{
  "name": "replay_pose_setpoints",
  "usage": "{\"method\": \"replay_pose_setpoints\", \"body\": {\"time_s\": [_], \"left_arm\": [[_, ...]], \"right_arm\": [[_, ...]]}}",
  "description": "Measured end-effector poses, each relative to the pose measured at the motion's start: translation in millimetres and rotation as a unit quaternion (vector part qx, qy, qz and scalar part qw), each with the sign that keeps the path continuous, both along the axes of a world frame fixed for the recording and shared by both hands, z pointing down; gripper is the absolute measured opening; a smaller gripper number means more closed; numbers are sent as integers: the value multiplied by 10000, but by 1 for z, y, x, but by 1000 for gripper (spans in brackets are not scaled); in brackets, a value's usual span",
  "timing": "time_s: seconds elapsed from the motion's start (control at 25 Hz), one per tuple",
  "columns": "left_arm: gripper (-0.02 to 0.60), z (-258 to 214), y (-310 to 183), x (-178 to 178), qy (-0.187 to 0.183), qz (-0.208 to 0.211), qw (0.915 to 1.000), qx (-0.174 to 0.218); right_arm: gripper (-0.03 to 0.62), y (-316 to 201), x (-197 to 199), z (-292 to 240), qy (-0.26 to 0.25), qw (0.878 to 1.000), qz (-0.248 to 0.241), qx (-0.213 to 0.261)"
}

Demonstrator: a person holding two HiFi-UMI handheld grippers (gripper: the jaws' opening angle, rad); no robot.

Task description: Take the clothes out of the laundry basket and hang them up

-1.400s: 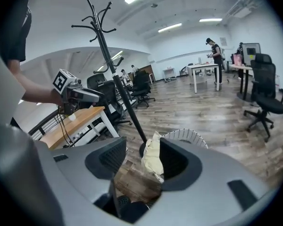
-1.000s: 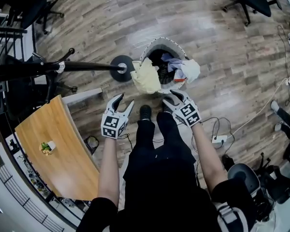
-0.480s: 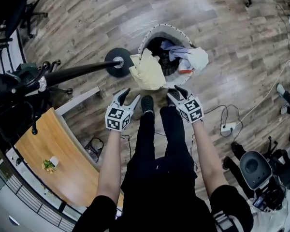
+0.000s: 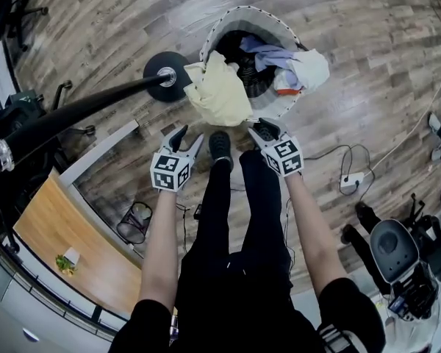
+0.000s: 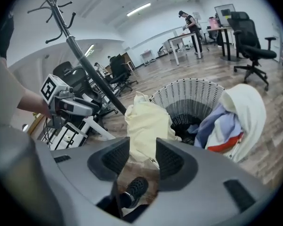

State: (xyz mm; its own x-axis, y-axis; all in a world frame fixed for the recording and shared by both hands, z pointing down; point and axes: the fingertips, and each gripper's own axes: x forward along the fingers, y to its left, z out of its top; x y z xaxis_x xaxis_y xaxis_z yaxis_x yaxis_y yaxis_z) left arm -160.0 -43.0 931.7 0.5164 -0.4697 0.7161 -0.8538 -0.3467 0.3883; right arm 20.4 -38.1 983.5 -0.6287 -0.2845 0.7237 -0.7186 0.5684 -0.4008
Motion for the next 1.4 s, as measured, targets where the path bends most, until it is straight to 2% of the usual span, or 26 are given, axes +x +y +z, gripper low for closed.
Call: {"method": "replay_pose_setpoints", "body": {"time_s": [0.16,0.36,0.6,0.8,0.92,0.96,1.0,1.12,1.4], "left_arm": [[224,30,5,6,18,91,9999,-143],[224,63,-16,12,165,163,9996,-153],[224,93,-40,10,-9,306,9993,-219],[225,110,-51,8,-13,190,9992,-339],[225,117,-55,10,48,69,9991,-418],[222,118,-55,10,63,20,9991,-428],[192,119,-56,11,73,-31,9991,-425],[44,115,-55,13,59,-128,9992,-371],[28,87,-39,12,298,-191,9985,-414]], "right_arm": [[183,-2,1,28,52,9999,84,-103],[199,-10,-4,62,79,9996,85,-271],[215,-16,-7,95,133,9981,26,-598],[212,-12,-11,111,183,9957,-87,-909],[136,-8,-11,114,252,9943,-202,-1013],[49,-6,-12,113,237,9940,-226,-1042],[20,-5,-13,111,200,9937,-242,-1074],[15,-2,-14,104,127,9938,-313,-1056],[15,-12,-16,59,-182,9969,-115,-760]]}}
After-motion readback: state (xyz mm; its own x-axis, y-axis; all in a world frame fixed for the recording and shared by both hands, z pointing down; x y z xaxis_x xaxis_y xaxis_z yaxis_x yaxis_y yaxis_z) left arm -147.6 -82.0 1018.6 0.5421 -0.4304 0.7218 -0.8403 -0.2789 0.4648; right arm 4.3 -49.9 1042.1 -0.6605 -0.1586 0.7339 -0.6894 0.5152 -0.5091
